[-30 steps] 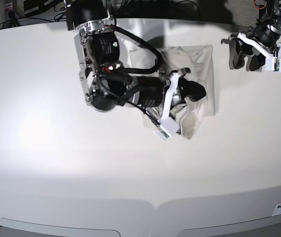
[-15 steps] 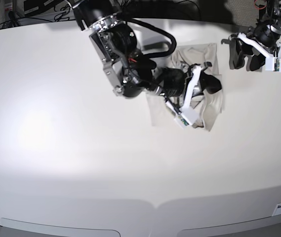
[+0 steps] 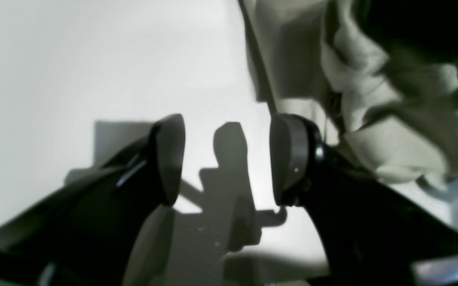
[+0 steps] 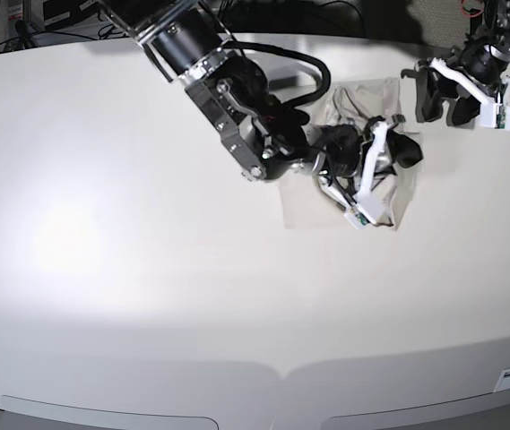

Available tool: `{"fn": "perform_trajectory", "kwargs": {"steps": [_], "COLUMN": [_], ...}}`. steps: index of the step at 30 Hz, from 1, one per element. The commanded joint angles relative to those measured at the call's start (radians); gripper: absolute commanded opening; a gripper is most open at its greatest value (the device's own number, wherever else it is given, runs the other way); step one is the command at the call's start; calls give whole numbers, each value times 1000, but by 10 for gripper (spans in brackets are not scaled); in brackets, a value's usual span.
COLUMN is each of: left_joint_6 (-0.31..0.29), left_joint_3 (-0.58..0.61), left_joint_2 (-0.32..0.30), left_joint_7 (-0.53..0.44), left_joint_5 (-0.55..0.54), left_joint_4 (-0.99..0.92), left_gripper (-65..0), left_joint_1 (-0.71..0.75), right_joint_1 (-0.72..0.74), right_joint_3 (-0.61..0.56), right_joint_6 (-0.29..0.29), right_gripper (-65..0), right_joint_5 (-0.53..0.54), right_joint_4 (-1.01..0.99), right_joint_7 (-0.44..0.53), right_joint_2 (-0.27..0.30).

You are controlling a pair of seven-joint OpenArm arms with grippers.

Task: Fold the T-shirt properly

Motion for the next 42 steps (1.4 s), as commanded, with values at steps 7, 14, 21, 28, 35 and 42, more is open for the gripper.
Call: {"fn": "perform_trajectory", "kwargs": {"steps": [7, 14, 21, 28, 35, 42], "left_joint_6": [-7, -7, -7, -7, -7, -7], "left_joint_3": [-6, -34, -202, -373, -378, -186], "left_joint_2": [-9, -9, -9, -9, -8, -3], "left_joint_7": [-6, -18, -60, -16, 201, 228], "left_joint_5": [-19, -16, -21, -299, -695, -706], "left_joint_4": [14, 16, 21, 37, 143, 143], "left_gripper": [-315, -315, -315, -320, -650, -650], "left_joint_1": [14, 16, 16, 28, 71, 69], "right_joint_1": [93, 142, 237, 301, 300, 300], "right_joint_3": [-36, 71, 277, 355, 379, 377], "right_joint_6": [100, 100, 100, 100, 100, 100], "right_gripper": [-444, -444, -444, -560, -650, -650], "right_joint_5": [296, 346, 244, 30, -34, -72], "right_joint_4": [16, 18, 18, 18, 18, 16], "right_joint_7": [-56, -112, -219, -421, -388, -394], "right_joint_2": [-16, -16, -16, -16, -16, -16]}}
